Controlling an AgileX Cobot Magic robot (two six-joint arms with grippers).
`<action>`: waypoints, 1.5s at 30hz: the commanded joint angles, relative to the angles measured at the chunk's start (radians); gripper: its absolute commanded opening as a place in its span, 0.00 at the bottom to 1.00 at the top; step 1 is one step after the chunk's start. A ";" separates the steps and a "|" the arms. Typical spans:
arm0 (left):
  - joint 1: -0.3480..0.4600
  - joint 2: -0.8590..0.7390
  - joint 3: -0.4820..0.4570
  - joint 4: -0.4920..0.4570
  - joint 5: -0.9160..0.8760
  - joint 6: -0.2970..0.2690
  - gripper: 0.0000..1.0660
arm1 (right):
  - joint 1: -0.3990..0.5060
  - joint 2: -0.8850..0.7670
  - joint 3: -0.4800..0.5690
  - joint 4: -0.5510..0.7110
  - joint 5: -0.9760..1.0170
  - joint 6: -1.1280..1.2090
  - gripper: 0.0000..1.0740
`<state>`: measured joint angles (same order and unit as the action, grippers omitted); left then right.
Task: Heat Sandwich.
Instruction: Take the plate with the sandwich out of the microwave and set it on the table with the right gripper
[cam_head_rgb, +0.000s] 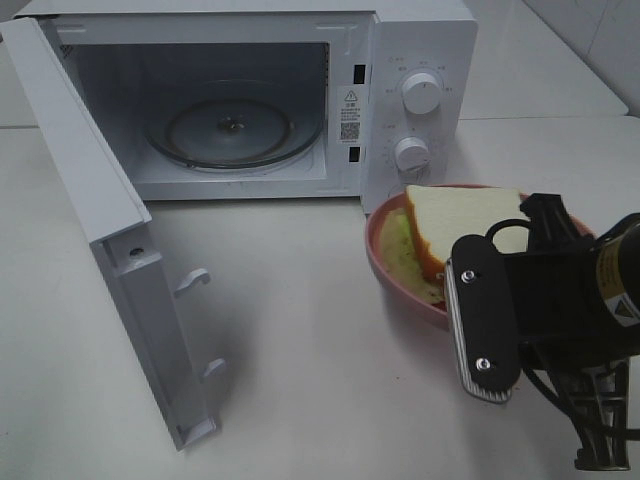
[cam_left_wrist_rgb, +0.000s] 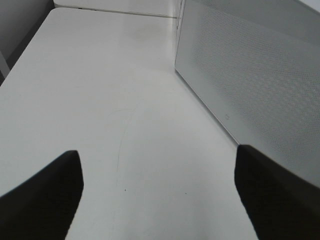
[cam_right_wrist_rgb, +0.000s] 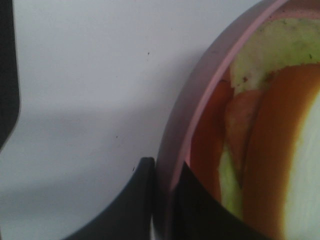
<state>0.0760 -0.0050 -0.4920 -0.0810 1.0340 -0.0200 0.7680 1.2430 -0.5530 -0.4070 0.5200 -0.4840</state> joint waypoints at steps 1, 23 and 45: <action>0.001 -0.018 0.002 -0.006 -0.001 0.000 0.72 | 0.003 -0.009 -0.004 -0.089 0.025 0.220 0.00; 0.001 -0.018 0.002 -0.006 -0.001 0.000 0.72 | 0.000 -0.008 -0.006 -0.418 0.449 1.245 0.00; 0.001 -0.018 0.002 -0.006 -0.001 0.001 0.72 | -0.260 0.286 -0.338 -0.363 0.539 1.205 0.01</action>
<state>0.0760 -0.0050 -0.4920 -0.0810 1.0340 -0.0200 0.5170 1.5250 -0.8820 -0.7380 1.0380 0.7340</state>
